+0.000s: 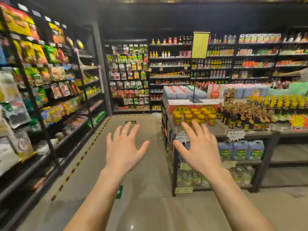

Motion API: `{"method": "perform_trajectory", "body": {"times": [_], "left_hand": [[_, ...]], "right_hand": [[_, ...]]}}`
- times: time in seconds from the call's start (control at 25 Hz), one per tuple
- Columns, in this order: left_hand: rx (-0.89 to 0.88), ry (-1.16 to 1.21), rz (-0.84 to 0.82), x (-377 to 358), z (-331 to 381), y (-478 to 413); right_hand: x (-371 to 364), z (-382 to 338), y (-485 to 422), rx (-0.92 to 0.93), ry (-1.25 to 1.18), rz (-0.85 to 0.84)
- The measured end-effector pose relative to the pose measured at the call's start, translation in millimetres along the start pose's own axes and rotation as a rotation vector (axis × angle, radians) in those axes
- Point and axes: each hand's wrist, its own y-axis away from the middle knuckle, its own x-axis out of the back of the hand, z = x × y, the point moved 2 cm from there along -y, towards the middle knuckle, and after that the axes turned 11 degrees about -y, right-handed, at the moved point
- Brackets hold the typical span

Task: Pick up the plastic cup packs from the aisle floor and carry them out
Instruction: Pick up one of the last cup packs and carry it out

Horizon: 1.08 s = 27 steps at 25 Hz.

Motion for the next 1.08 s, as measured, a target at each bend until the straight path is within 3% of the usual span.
{"method": "perform_trajectory", "body": {"times": [0.6, 1.08], "left_hand": [[0.074, -0.064, -0.019, -123, 52, -225], [0.06, -0.06, -0.033, -247, -44, -390]], "right_hand": [[-100, 98, -259, 0.054, -0.014, -0.042], [-242, 47, -423, 0.086, 0.071, -0.065]]}}
